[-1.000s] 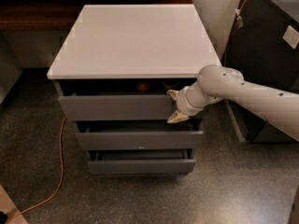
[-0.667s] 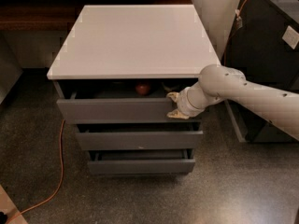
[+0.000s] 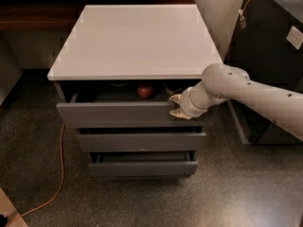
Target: Pick apple from top drawer and place on counter
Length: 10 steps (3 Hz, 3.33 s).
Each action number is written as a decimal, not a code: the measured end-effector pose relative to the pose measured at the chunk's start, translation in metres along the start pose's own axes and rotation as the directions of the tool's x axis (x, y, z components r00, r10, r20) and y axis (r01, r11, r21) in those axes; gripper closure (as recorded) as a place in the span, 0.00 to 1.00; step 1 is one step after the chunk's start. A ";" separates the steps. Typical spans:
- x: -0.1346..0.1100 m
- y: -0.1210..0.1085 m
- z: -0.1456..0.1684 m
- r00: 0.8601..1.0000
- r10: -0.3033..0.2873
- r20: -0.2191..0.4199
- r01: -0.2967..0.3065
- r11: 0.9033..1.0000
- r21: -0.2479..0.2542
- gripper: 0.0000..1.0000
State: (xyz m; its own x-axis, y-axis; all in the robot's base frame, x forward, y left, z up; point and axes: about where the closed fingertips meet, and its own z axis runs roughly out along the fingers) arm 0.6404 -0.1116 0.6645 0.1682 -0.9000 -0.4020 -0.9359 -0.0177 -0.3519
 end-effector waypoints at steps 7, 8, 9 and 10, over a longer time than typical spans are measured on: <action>-0.002 -0.001 -0.003 1.000 0.000 0.000 0.000 1.000 0.000 0.23; -0.002 -0.001 -0.003 1.000 0.001 0.000 -0.001 1.000 0.000 0.01; -0.031 0.048 -0.030 0.994 0.068 0.081 -0.065 0.997 -0.043 0.00; -0.076 0.112 -0.075 0.962 0.181 0.203 -0.160 0.981 -0.113 0.00</action>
Offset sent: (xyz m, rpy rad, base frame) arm -0.1737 0.0183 0.0424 0.2601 0.1790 -0.1270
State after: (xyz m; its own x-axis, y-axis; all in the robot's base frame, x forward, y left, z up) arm 0.4998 -0.0776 0.7188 0.0555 -0.7813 -0.6217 -0.9797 0.0775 -0.1847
